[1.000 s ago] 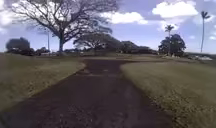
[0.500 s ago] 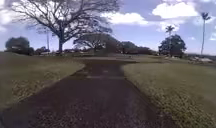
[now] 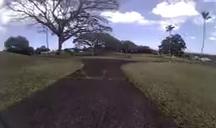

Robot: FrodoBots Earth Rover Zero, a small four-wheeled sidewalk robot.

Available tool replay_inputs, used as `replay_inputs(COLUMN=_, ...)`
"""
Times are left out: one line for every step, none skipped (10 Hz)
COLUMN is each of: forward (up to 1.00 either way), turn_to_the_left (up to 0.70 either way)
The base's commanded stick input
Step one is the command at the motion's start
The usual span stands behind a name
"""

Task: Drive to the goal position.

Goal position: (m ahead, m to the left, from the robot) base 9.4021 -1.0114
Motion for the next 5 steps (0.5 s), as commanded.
replay_inputs(forward=0.50, turn_to_the_left=0.00)
replay_inputs(forward=0.50, turn_to_the_left=0.00)
replay_inputs(forward=0.50, turn_to_the_left=0.00)
replay_inputs(forward=0.50, turn_to_the_left=0.00)
replay_inputs(forward=0.50, turn_to_the_left=0.00)
